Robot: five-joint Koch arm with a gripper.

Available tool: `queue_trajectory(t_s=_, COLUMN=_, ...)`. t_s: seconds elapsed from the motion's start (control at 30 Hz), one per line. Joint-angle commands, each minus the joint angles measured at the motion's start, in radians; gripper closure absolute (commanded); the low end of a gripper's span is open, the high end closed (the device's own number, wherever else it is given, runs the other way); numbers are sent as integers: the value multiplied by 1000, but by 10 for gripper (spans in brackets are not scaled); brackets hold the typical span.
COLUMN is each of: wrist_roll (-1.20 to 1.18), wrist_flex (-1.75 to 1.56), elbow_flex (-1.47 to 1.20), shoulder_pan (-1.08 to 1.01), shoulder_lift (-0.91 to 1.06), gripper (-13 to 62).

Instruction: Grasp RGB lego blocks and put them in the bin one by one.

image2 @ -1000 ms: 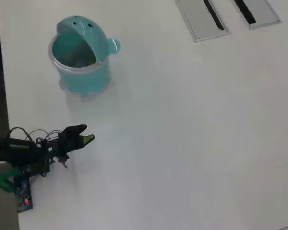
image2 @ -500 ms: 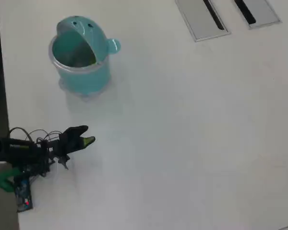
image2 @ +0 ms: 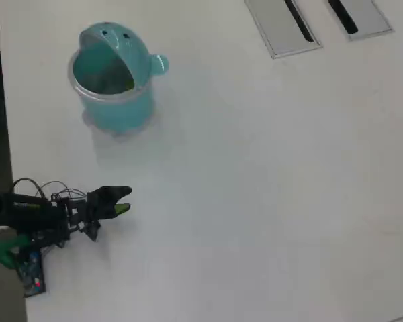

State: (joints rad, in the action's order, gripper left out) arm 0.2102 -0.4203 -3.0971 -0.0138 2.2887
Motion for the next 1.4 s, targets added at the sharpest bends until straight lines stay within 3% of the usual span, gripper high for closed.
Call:
queue_trajectory(t_s=0.0, wrist_roll=-41, wrist_flex=5, elbow_flex=-74, shoulder_pan=-3, shoulder_lift=69, gripper=138)
queue_trajectory(t_s=1.37, wrist_roll=-152, wrist_flex=195, elbow_flex=-75, shoulder_pan=14, shoulder_lift=63, gripper=148)
